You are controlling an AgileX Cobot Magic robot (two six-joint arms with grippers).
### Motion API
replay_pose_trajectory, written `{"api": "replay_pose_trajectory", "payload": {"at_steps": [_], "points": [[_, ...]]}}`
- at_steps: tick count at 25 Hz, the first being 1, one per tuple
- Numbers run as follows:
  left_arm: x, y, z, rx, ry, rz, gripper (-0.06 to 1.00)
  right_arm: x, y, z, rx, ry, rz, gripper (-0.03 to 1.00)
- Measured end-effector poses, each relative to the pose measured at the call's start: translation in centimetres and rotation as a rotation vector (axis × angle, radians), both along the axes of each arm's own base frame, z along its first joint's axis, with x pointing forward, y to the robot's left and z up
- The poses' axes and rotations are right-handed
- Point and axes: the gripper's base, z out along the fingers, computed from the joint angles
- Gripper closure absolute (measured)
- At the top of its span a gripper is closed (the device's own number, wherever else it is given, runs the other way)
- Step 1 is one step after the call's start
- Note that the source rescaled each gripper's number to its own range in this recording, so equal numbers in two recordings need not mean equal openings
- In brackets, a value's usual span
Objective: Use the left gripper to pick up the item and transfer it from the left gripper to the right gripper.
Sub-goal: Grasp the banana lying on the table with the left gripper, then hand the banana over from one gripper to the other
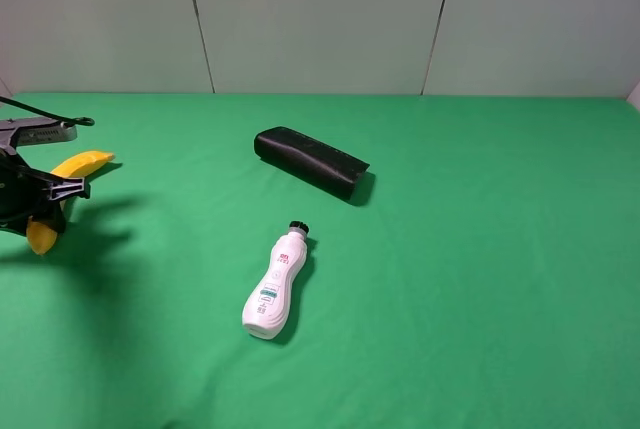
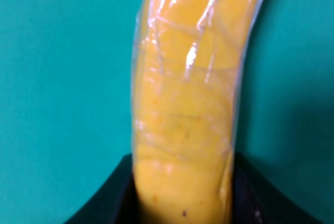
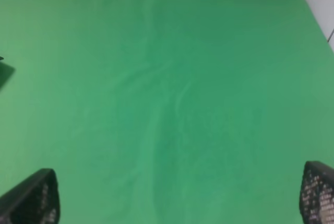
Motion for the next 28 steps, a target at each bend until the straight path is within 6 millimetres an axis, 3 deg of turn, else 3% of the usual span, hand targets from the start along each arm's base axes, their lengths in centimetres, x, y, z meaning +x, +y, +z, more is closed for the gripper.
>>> {"api": "replay_pose_trajectory", "payload": {"at_steps": [8,24,28], "points": [[-0.1,0.0,0.3,0.007,0.018,-0.006,0.94,0.0,0.0,0.0,0.0,0.0,0.0,-0.03],[0.1,-1.3,5.1,0.051,-0.018,-0.092,0.94,0.0,0.0,0.0,0.0,0.0,0.0,-0.03],[0.6,-2.7,6.4,0.07,-0.013,-0.169,0.94,0.0,0.0,0.0,0.0,0.0,0.0,-0.03]]}}
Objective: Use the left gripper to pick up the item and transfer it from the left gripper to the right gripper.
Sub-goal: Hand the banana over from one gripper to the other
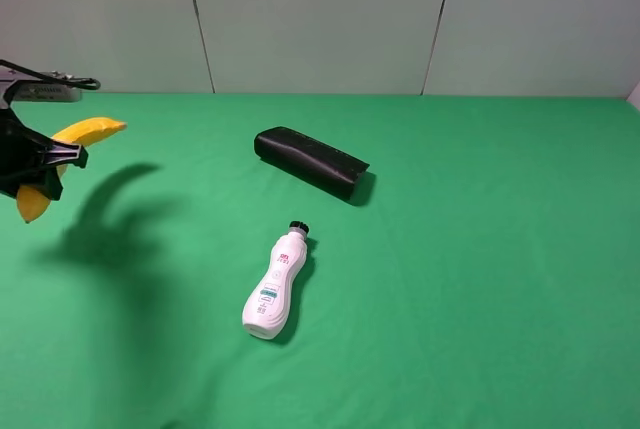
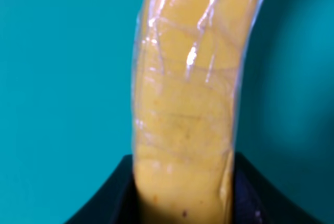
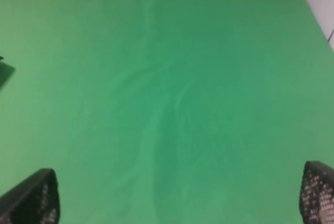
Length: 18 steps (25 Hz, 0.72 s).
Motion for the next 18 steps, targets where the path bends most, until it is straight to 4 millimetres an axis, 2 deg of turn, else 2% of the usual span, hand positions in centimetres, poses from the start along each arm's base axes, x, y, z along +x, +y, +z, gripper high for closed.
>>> {"api": "replay_pose_trajectory", "payload": {"at_steps": [9,18], "points": [[1.9,-5.7,3.5,0.065,-0.019,-0.291,0.94,0.0,0.0,0.0,0.0,0.0,0.0,-0.03],[1.9,-10.4,5.6,0.065,-0.017,-0.542,0.94,0.0,0.0,0.0,0.0,0.0,0.0,-0.03]]}}
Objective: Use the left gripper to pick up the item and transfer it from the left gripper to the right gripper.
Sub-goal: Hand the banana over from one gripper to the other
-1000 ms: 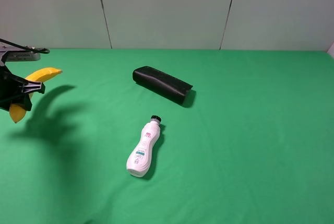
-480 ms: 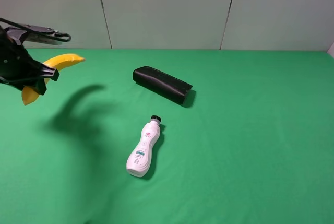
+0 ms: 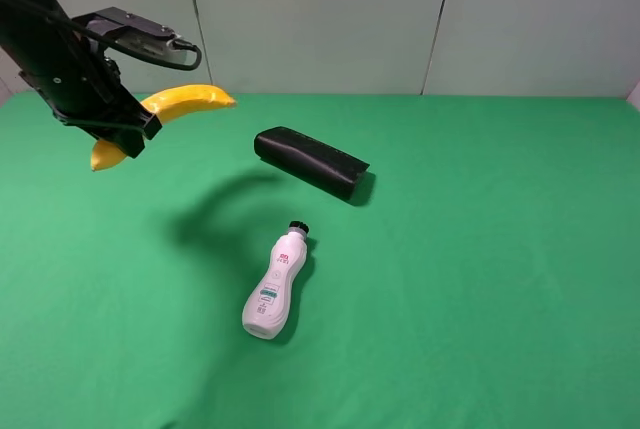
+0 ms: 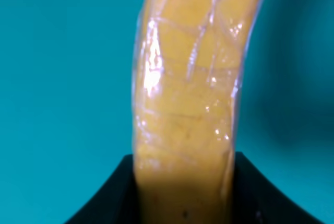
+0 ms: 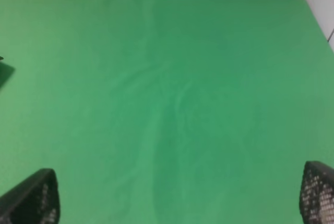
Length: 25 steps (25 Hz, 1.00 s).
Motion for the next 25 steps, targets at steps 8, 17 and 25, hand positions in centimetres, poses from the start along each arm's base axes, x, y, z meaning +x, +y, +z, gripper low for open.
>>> {"api": "replay_pose_trajectory", "payload": {"at_steps": [8,17,25], "points": [[-0.7,-2.7,0.4,-0.002,0.001,-0.168,0.94,0.0,0.0,0.0,0.0,0.0,0.0,-0.03],[-2.0,-5.7,0.4,0.037,-0.011,-0.359,0.94,0.0,0.0,0.0,0.005,0.0,0.003,-0.03],[-2.9,-7.7,0.5,0.014,-0.024,-0.47,0.94,0.0,0.1,0.0,0.015,0.0,0.009,-0.03]]}}
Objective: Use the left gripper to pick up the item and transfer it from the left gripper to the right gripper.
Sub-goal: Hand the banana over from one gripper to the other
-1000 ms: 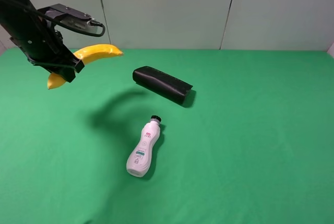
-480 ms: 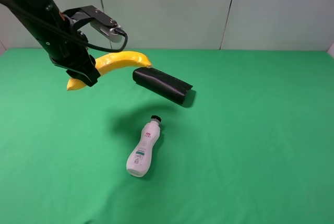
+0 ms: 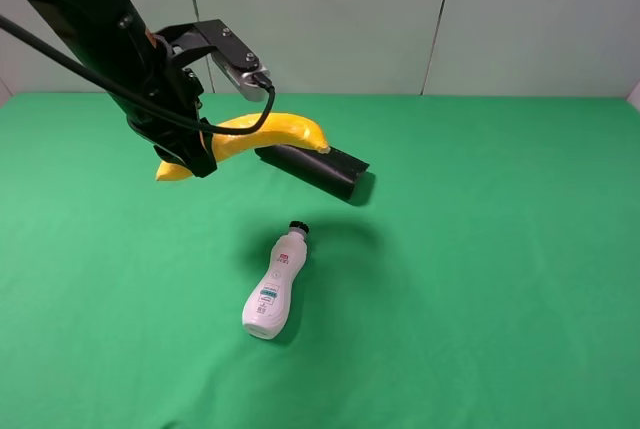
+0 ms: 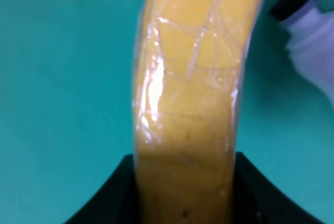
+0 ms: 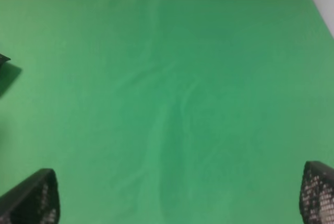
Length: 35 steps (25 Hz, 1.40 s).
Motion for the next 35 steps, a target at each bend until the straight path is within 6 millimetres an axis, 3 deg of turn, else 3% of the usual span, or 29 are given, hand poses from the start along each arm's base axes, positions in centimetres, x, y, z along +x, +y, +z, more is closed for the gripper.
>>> {"api": "replay_pose_trajectory", "payload": {"at_steps": [8,19,30,35], "points": [[-0.5,-1.4,0.1,-0.025,-0.027,-0.085,0.94,0.0,0.1,0.0,0.011,0.0,0.007,-0.03],[-0.5,-1.6,0.2,-0.045,-0.04,-0.111,0.94,0.2,0.3,0.0,0.036,0.012,0.024,-0.03],[-0.5,-1.6,0.2,-0.046,-0.041,-0.112,0.94,5.6,1.9,1.6,0.202,0.261,0.094,-0.03],[-0.5,-1.6,0.2,-0.046,-0.041,-0.112,0.94,8.7,2.3,1.2,0.262,0.341,0.09,-0.03]]}}
